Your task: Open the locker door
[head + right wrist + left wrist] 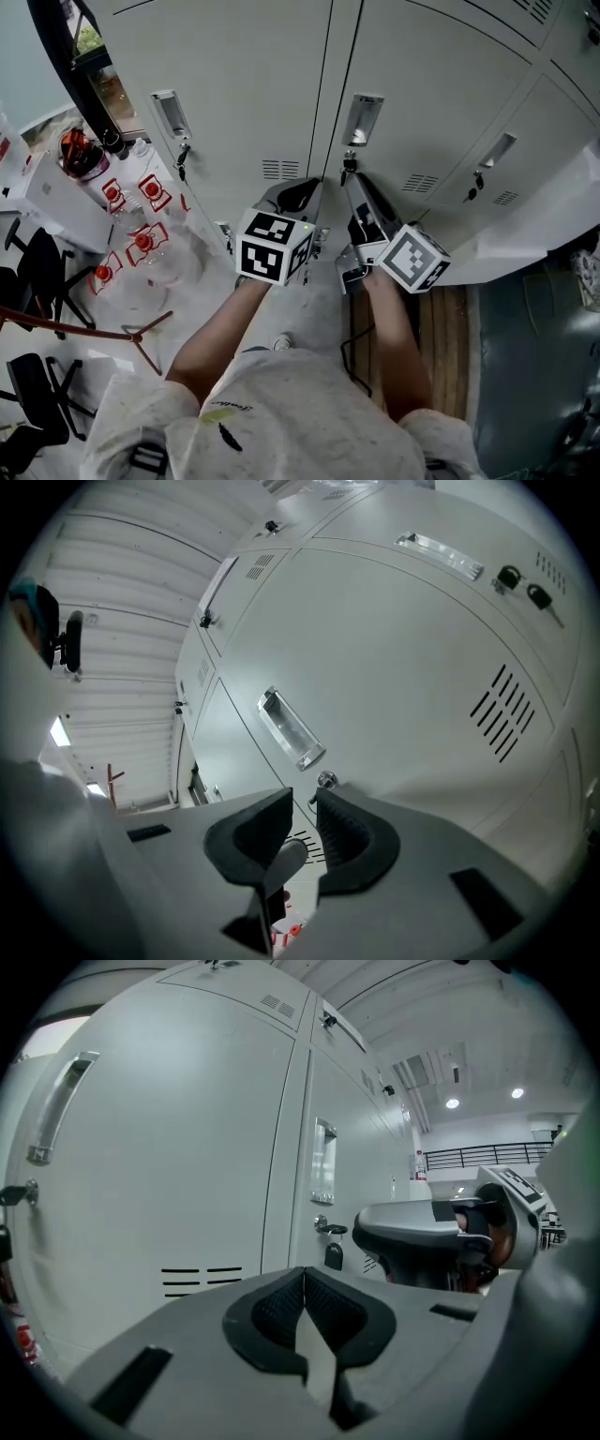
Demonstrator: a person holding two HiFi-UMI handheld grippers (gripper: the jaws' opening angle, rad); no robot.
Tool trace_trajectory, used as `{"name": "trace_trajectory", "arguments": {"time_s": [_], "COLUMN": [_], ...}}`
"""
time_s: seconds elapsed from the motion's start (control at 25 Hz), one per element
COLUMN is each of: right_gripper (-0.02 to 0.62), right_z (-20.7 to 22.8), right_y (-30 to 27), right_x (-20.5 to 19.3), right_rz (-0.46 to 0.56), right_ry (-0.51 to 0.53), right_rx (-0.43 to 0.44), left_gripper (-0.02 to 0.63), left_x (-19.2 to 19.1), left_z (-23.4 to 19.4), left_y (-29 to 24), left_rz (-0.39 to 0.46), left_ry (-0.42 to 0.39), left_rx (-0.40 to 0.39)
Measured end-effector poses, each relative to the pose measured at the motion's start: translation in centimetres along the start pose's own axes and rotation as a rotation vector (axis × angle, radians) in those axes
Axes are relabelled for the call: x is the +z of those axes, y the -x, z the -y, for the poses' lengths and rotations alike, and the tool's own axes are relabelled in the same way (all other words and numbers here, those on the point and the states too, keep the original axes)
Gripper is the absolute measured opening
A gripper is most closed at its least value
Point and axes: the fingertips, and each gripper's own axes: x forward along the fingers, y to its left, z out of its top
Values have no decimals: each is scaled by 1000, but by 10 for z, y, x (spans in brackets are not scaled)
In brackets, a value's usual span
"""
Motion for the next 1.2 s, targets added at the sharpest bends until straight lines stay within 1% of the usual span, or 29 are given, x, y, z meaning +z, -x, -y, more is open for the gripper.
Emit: {"name": "trace_trajectory", "arguments": {"time_s": [0.12,0.24,0.52,0.8,1.04,1.2], "right_gripper": [55,55,57,57,56,35], "right_z": [5,9,17,27,28,29], "right_y": [-4,-9,-20,-28,-35,-35], "right_x": [3,3,5,7,6,6], "right_rz": [12,22,69,94,99,118], "right_ry": [-21,-69,-254,-392,-459,-506], "right_rx": [-16,-26,-18,0,12,28], "left_gripper": [6,6,6,6,6,6], "left_x": [0,1,2,0,-1,-3], "left_z": [-2,-5,-17,-19,-21,-23], "left_y": [-4,-6,-8,-10,-9,-9], "left_rz": [-1,-2,-3,-10,-12,-17], "left_ry": [-1,-2,-5,-7,-10,-9], "left_rx": [-17,-27,-32,-43,-42,-35]}}
